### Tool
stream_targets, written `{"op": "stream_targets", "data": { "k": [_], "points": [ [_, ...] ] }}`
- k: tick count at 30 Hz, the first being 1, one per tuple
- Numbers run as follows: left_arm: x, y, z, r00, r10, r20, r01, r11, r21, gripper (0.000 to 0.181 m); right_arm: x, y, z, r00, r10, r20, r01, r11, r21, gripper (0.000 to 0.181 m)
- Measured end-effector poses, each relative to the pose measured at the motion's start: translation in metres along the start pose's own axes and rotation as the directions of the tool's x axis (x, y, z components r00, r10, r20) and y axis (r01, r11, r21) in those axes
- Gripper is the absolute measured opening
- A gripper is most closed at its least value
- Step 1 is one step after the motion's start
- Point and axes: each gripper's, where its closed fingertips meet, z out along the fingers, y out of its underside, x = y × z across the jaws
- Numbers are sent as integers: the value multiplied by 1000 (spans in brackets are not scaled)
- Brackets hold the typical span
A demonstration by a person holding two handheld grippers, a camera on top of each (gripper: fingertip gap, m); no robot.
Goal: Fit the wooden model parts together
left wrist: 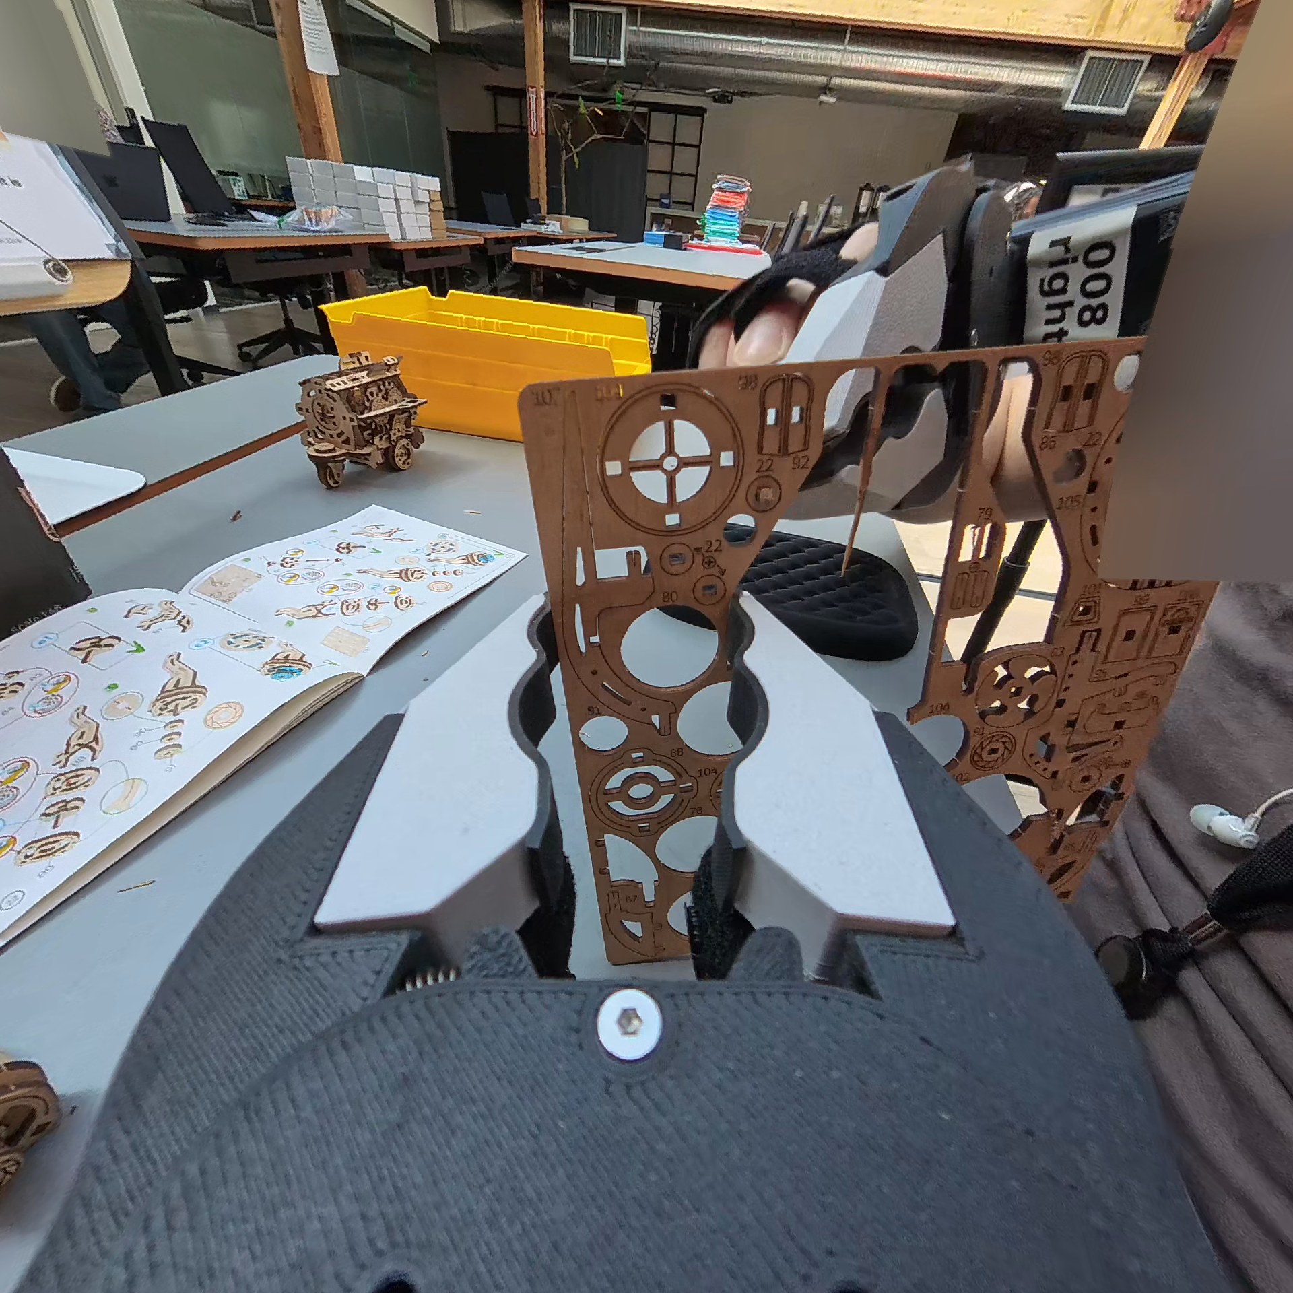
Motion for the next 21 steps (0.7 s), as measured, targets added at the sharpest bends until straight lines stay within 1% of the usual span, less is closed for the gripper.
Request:
{"op": "stream_targets", "data": {
  "k": [2,5,7,11,14,15,17,19,21],
  "points": [
    [0,0,0,1000,1,2,-1,1000,3,47,0,0,-1,992,97,-77,-95,995,18,0],
    [1,0,1,1000,3,5,-3,1000,5,47,1,0,-1,974,164,-157,-161,986,31,0],
    [1,0,1,1000,4,2,-4,1000,5,47,1,0,-2,956,235,-176,-229,972,51,0],
    [2,0,2,1000,4,0,-4,1000,5,47,1,0,-2,932,298,-207,-292,955,59,0],
    [3,0,2,1000,6,1,-6,1000,6,47,0,0,-2,924,315,-217,-308,949,67,0],
    [3,0,2,1000,8,-1,-8,1000,6,47,0,-1,-2,931,298,-209,-290,955,68,0],
    [3,0,2,1000,10,0,-10,1000,2,47,1,0,-2,965,202,-169,-195,979,56,0],
    [2,1,2,1000,4,2,-4,1000,-5,47,2,2,-1,993,82,-84,-80,996,33,0],
    [2,1,2,1000,2,-4,-2,1000,-16,47,1,1,-1,998,-65,25,64,998,28,0]
  ]
}}
